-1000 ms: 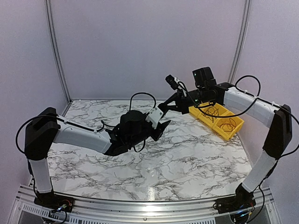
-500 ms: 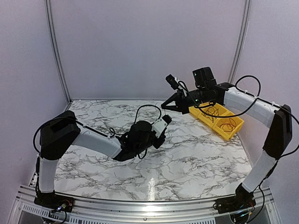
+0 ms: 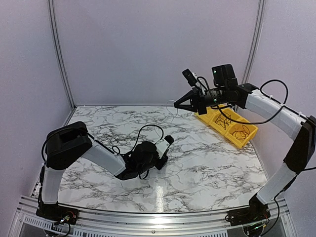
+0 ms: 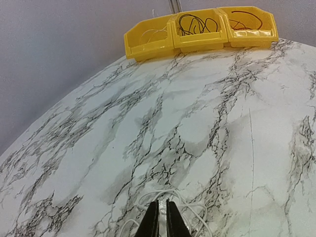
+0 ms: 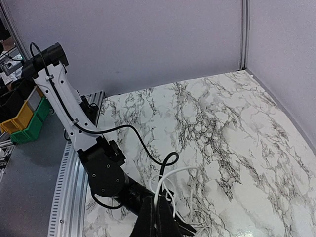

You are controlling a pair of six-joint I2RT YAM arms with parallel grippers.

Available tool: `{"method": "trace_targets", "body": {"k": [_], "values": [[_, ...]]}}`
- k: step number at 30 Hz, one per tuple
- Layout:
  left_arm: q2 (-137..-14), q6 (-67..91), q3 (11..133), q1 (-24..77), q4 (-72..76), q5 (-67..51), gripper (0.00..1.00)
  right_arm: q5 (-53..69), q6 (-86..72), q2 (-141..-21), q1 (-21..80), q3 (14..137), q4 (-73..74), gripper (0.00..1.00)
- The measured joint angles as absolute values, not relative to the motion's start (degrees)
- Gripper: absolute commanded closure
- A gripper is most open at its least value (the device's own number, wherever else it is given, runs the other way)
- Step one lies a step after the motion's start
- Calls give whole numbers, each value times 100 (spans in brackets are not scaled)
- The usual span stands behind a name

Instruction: Untangle the cables

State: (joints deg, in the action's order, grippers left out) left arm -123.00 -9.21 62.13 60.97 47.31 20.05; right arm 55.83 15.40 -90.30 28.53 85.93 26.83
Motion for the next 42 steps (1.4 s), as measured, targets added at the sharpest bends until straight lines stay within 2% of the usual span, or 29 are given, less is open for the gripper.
{"method": "trace_targets", "body": {"k": [8,11,13,21,25,28,32,37,42], "values": [[-12300,-805,5918,6123,4772,2025,95,5765,1387,-9013,2381,9432,2967,100],[-12300,-784,5833,6123,4781,2025,93,5758,1350,-8971,2137,9970,3052,100],[-12300,-770,5760,6130,4825,2040,86,5732,1345,-8884,2027,10119,3059,100],[-11579,-770,5245,6208,4805,2102,50,5352,1347,-8774,1850,10064,3068,100],[-10744,-727,5100,6222,4781,2156,38,5186,1341,-9006,1664,10033,3079,100],[-10029,-582,5105,6222,4635,2279,33,5078,1310,-9306,1391,10033,3065,100],[-9275,-346,5249,6202,4147,2408,30,4943,1192,-9732,980,10036,3044,100],[-8864,121,5892,6012,3236,2165,29,4775,1024,-10359,532,10121,3044,100],[-8884,1063,6259,5227,2635,1295,39,4495,873,-10936,255,10335,3039,100]]}}
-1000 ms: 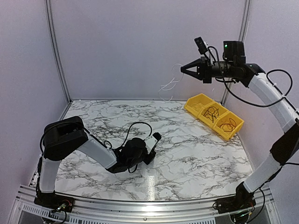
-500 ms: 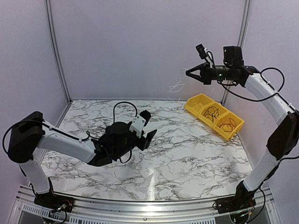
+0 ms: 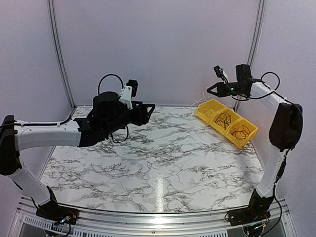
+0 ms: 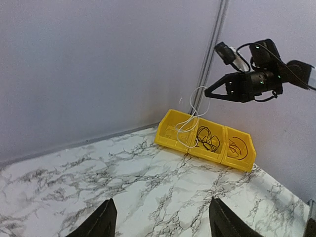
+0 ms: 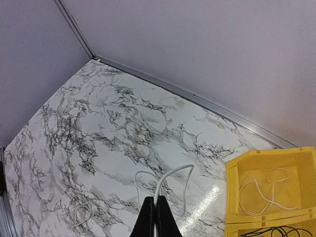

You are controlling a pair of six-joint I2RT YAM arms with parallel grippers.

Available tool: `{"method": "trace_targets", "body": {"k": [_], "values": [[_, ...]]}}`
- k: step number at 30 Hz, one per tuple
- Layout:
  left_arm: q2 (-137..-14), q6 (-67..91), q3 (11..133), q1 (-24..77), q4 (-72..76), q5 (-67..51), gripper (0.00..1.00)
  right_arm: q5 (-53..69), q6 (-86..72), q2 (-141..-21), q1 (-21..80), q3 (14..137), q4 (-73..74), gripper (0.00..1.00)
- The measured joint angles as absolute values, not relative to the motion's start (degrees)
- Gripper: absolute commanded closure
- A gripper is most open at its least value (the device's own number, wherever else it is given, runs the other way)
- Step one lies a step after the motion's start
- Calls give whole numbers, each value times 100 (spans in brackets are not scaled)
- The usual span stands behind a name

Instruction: Untangle the cables

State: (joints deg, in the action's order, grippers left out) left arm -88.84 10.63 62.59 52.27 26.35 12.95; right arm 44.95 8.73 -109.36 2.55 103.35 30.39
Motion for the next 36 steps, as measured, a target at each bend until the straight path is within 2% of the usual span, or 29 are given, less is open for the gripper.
{"method": "trace_targets", "body": {"k": [7,24,36], "values": [[-8930,2143,5948,4040,2182,528,40,4025,805,-11622,84,10901,2956,100],[-8611,2158,5808,4097,2005,342,40,2910,795,-13434,-440,12376,2897,100],[-8613,2158,5808,4097,2005,327,40,2670,882,-13808,-440,12398,2971,100]]}}
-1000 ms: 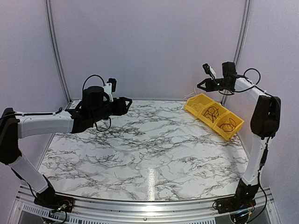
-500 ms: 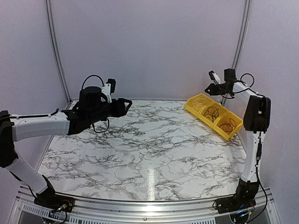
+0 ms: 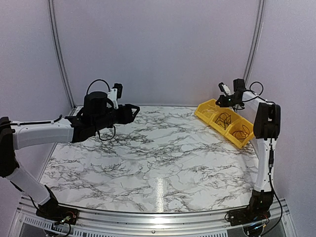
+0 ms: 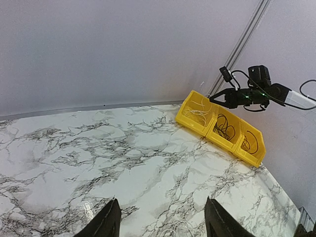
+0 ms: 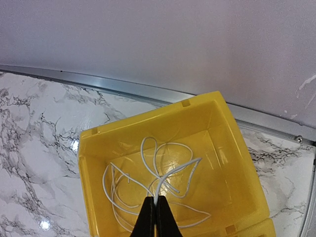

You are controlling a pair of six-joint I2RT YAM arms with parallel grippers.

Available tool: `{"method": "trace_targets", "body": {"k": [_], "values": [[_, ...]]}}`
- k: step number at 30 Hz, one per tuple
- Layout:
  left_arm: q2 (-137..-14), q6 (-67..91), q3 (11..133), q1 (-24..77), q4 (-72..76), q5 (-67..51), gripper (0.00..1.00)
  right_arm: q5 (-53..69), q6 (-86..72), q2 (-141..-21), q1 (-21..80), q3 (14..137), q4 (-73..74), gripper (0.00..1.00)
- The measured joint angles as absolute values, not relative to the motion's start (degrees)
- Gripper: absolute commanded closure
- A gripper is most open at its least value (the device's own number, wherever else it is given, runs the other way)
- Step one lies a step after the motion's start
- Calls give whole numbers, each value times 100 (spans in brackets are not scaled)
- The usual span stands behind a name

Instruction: Untangle the cables

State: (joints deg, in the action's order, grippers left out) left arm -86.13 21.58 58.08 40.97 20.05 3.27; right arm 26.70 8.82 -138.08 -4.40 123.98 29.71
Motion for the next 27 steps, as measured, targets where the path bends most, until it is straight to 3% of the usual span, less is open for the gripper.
{"method": "trace_targets", "body": {"k": [25,27], "values": [[-8624,2158,5808,4097,2005,255,41,2294,1057,-14311,-440,12746,3070,100],[-8635,2158,5808,4097,2008,248,41,2285,1055,-14315,-440,12757,3089,91]]}}
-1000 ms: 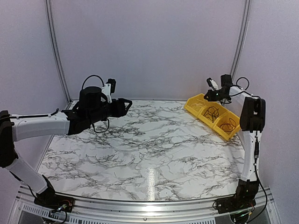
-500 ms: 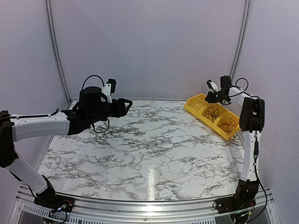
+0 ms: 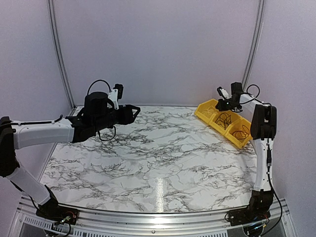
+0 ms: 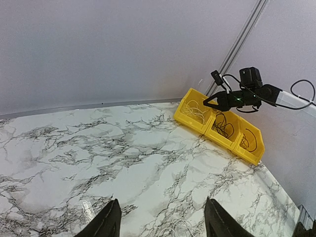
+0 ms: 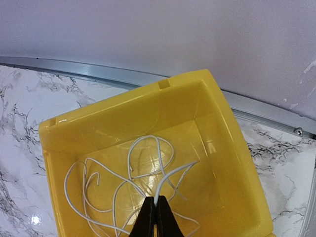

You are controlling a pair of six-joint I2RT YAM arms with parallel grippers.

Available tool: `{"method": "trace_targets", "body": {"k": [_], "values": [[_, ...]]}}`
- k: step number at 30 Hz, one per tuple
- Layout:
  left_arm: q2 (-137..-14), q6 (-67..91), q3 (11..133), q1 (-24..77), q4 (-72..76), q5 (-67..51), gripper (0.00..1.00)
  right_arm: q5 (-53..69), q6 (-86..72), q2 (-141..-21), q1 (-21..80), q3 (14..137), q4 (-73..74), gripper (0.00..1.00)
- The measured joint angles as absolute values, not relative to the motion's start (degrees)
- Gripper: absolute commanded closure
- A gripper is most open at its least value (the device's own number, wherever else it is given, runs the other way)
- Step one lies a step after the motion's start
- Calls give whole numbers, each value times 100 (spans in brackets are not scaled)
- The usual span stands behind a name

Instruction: Untangle the cables

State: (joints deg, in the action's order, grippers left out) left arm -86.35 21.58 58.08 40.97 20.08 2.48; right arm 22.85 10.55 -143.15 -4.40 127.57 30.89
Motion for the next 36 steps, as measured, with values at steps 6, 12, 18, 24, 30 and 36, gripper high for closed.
{"method": "trace_targets", "body": {"k": [6,12,18,24,30,36], "values": [[-8683,2165,5808,4097,2005,237,41,1820,1031,-14108,-403,12556,3096,80],[-8683,2171,5808,4097,2005,233,41,1166,1020,-13222,-346,11935,3245,61],[-8700,2174,5808,4110,2005,193,41,1122,1024,-12525,-272,11778,3242,62],[-8764,2189,5808,4136,2008,191,41,2178,1192,-11935,-25,11028,3170,76],[-8884,2211,5808,4154,2005,152,41,3192,1806,-11279,1271,9614,3065,65],[-8890,2217,5808,4158,2003,156,41,3638,2405,-11205,2665,8790,3352,56]]}}
